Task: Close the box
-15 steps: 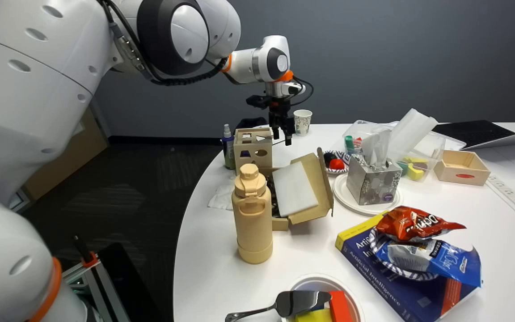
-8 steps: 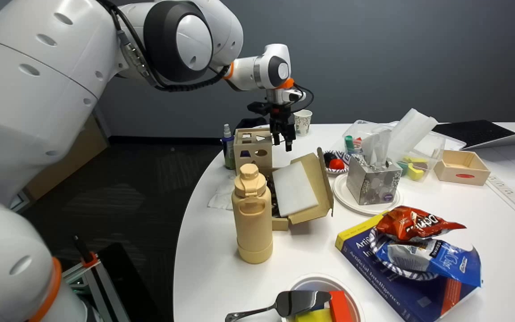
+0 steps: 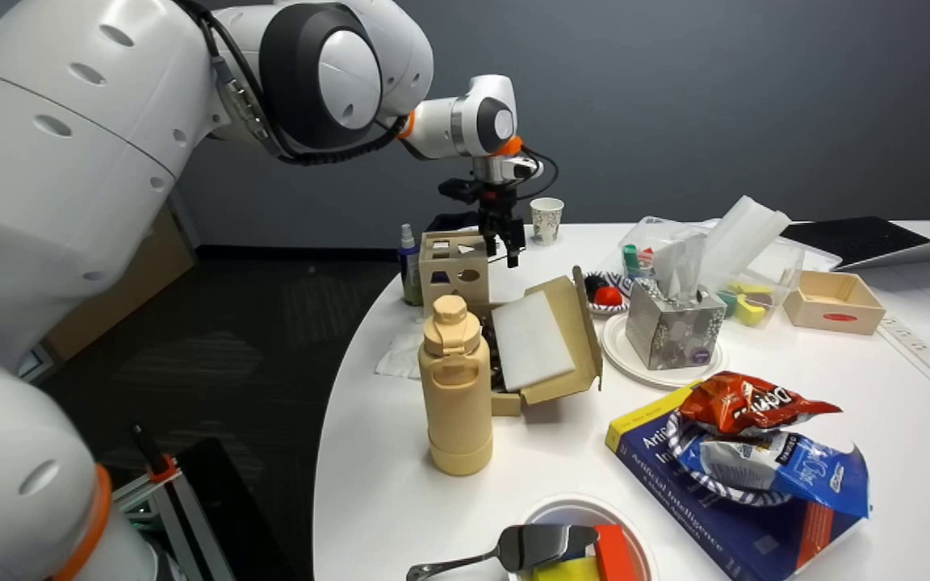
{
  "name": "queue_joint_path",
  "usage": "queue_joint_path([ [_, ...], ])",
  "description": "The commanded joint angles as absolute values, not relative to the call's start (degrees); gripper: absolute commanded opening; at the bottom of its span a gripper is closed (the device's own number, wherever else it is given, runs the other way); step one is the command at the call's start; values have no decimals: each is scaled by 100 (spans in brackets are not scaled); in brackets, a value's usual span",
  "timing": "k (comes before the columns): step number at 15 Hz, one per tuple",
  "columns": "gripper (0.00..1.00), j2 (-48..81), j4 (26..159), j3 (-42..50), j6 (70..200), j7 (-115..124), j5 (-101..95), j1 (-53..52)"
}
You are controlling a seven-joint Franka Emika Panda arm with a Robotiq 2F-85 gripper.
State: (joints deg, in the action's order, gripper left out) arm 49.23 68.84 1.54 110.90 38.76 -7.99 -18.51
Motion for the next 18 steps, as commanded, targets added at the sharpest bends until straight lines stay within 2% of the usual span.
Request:
queue_joint_path([
  [1,100,5015,6624,64,10822,3663,-684,-1837],
  [11,100,4706,6721,190,10926,3796,-828,-1921],
  [18,100,4176,6905,-55,10984,3304,-456,-1664],
])
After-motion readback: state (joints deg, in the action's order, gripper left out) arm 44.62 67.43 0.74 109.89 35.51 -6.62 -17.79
